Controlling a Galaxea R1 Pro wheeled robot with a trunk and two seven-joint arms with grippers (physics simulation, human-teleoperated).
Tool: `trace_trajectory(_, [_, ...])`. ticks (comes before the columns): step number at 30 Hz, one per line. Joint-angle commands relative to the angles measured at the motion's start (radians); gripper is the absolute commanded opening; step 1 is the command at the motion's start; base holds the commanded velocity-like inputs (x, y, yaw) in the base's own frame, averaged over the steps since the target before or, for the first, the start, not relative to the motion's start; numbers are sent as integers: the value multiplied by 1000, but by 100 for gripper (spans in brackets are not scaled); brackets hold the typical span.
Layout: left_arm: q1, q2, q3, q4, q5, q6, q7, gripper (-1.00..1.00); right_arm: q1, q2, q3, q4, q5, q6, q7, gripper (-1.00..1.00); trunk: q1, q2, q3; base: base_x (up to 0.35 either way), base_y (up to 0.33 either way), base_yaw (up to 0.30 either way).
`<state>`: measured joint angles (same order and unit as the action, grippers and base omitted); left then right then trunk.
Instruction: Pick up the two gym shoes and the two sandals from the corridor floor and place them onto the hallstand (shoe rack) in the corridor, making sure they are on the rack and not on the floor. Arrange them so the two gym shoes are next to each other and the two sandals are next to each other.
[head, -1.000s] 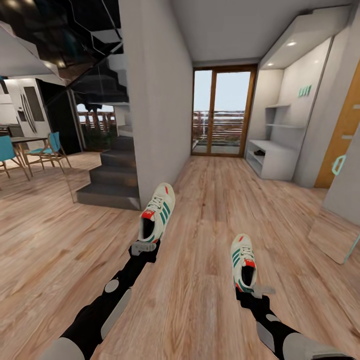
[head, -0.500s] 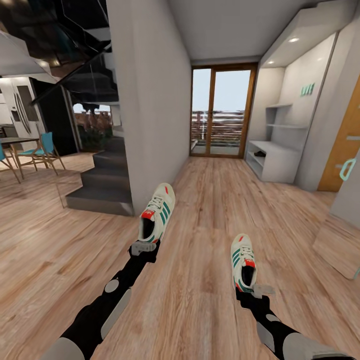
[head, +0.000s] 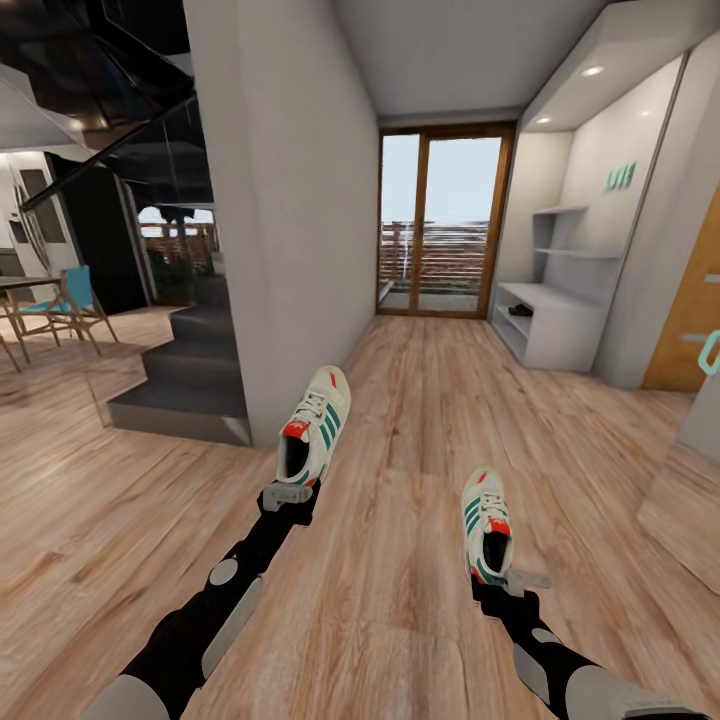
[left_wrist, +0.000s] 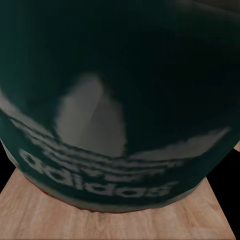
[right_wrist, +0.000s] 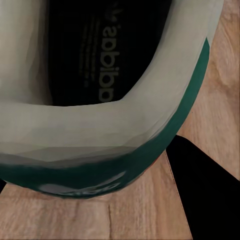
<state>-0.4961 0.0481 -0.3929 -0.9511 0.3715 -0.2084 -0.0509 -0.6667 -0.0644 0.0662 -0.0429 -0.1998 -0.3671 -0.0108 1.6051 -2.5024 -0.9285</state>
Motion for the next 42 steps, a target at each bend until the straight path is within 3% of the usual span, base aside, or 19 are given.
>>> trace_trajectory(1, [-1,1,-3,0,10,-3,-3,-100,-1,0,7,1,-7,-3,-1,-100,0,0,-1,342,-149,0])
trace_trajectory(42, [-1,1,-3,0,10,-3,-3,-100,-1,0,7,0,-7,-3,-1,-100,0,0,-1,343,-125,0])
